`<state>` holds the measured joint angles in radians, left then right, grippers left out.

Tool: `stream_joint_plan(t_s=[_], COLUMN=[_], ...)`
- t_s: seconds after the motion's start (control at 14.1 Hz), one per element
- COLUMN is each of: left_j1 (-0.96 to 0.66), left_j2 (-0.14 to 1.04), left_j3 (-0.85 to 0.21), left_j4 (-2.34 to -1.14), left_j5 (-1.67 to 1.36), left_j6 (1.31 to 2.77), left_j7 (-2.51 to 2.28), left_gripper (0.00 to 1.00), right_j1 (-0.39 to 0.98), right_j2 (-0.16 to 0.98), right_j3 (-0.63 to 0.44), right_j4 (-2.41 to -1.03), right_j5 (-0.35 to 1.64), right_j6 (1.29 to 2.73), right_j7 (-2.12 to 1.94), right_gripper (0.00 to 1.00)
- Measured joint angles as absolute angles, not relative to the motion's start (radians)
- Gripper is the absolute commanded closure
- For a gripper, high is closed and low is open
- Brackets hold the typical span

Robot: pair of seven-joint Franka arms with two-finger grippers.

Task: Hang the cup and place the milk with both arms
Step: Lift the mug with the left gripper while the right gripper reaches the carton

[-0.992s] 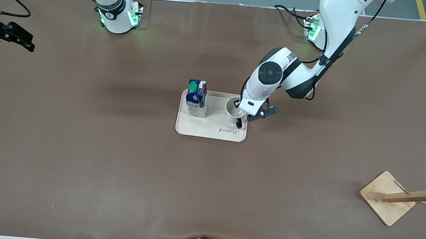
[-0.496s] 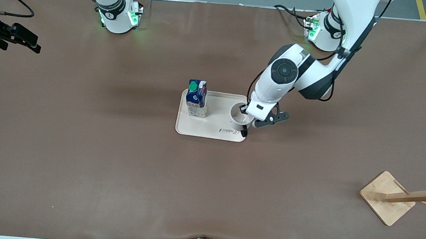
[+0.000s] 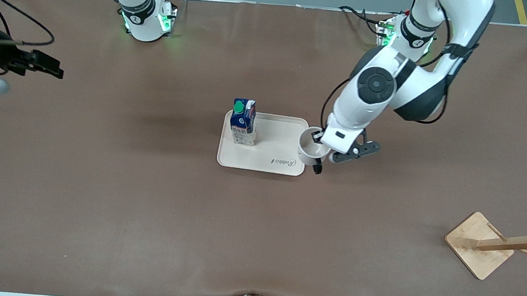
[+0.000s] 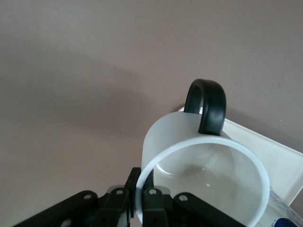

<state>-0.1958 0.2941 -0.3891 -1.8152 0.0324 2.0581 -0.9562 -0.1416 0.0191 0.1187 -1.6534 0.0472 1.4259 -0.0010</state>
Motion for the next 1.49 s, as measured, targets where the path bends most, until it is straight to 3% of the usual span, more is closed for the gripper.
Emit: stream_joint_plan(t_s=[0.5,0.85,1.2,1.49], left_j1=[-0.168,-0.144,0.003,0.095], left_j2=[0.274,0.239,0.220,0.205], left_j3=[-0.389,-0.388,-0.386,-0.385], left_j4=[-1.768,-1.731,-1.684,-1.629], left_j5=[0.032,0.032,0.032,0.033], left_j6=[1.977,1.866,1.732,1.693], left_j7=[-0.941,-0.907,-0.678,-0.540], left_gripper=[1.00,1.00,1.00,1.00], right_j1=[-0.166,-0.157,0.014,0.131], right_j2=[0.078,0.157,0.250,0.340], right_j3=[0.115,0.123,0.137,0.139], right_j4=[-1.650,-1.534,-1.527,-1.528], right_j5=[0.050,0.085,0.138,0.175], right_j6=[1.361,1.364,1.410,1.484], right_j7=[-0.001,-0.002,0.029,0.316], right_gripper=[0.00,0.00,0.00,0.00])
